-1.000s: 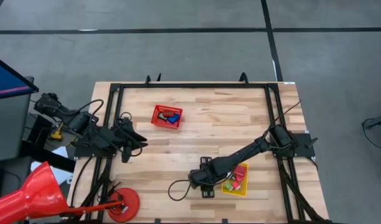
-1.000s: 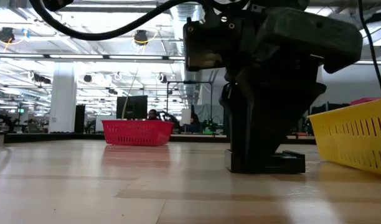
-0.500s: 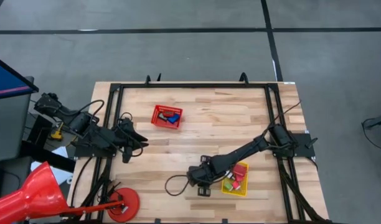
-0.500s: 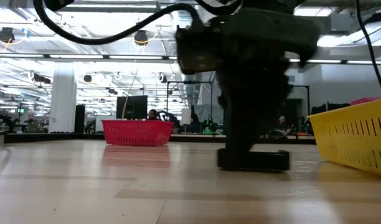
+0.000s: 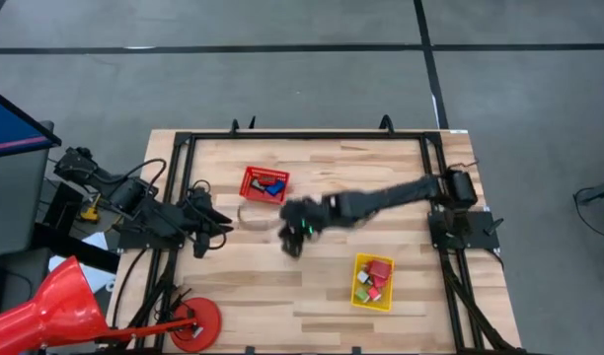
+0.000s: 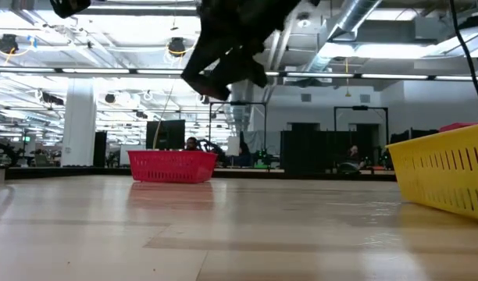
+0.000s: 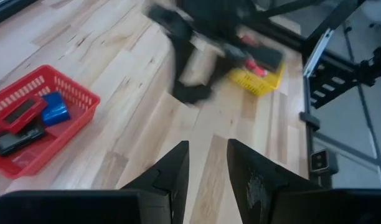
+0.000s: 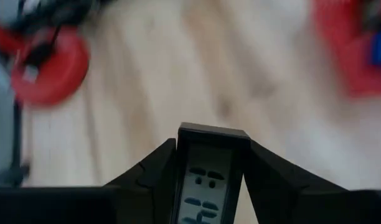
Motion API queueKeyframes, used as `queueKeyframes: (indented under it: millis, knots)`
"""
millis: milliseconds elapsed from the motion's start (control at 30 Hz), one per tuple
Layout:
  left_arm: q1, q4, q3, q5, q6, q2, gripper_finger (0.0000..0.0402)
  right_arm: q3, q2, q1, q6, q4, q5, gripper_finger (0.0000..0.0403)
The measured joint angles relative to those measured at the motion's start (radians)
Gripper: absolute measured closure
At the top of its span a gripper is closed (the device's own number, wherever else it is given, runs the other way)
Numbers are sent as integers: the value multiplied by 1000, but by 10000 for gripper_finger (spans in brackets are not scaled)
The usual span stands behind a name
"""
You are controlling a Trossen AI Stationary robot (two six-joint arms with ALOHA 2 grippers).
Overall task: Pick & Place Office items
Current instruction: Put the black digital clock into the red basket
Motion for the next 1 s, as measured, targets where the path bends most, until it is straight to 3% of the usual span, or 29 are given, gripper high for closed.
queueKeyframes:
  millis: [267, 500, 833, 1000]
  knots:
    - [0, -26, 0, -16, -3, 0, 298, 3, 21, -249, -38, 214, -140, 233]
    - [1, -27, 0, -35, -3, -2, 298, 62, 151, -334, -52, 272, -279, 243]
    - [2, -16, 0, -53, -32, -8, 298, 357, 353, -399, -127, 157, -331, 238]
    - [2, -11, 0, -54, -34, -8, 298, 440, 422, -412, -154, 85, -344, 238]
